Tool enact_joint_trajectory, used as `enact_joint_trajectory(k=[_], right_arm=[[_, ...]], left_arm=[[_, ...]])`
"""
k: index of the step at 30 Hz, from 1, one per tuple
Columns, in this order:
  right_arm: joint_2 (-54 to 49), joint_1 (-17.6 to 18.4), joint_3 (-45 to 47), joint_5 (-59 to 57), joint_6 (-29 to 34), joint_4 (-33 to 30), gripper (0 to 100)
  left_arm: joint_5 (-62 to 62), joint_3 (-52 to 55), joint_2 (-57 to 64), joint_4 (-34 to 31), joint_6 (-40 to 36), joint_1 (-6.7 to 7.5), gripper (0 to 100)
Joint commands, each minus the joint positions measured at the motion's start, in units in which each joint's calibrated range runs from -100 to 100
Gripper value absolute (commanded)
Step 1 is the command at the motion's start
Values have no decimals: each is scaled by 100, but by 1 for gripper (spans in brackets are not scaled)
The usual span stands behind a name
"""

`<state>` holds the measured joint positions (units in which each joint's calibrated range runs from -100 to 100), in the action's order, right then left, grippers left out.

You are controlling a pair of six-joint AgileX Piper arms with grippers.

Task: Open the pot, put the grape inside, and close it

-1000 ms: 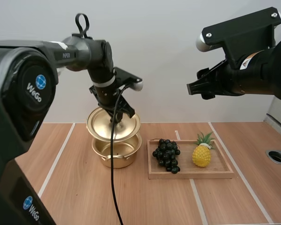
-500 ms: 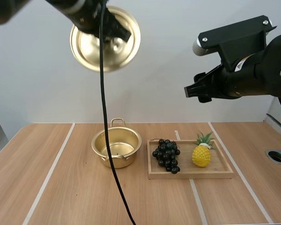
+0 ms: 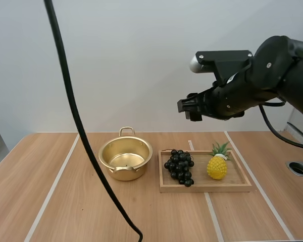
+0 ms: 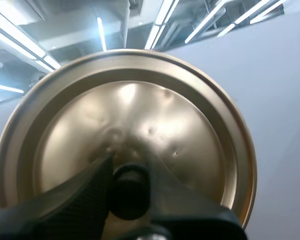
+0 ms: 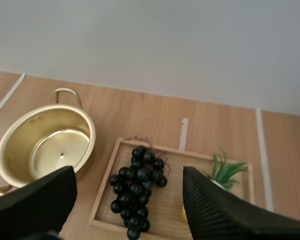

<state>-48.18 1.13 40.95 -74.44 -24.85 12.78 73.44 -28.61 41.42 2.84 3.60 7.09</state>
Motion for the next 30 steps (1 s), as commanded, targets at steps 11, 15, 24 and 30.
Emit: enact_joint_trajectory(k=[11,15,24,30], right_arm=[[1880,78,-438,-904,-278,460,100],[2255,80,-642,-904,-269,448,100],[3181,123,-793,-872,-269,448,100],[3402,318,-793,-540,-227,125,100]], left_arm=[[-44,-1234,55,27,-162,20,0],[180,-1234,55,27,-162,20,0],[185,-1234,55,27,-162,20,0],[185,-1234,55,27,-162,20,0]])
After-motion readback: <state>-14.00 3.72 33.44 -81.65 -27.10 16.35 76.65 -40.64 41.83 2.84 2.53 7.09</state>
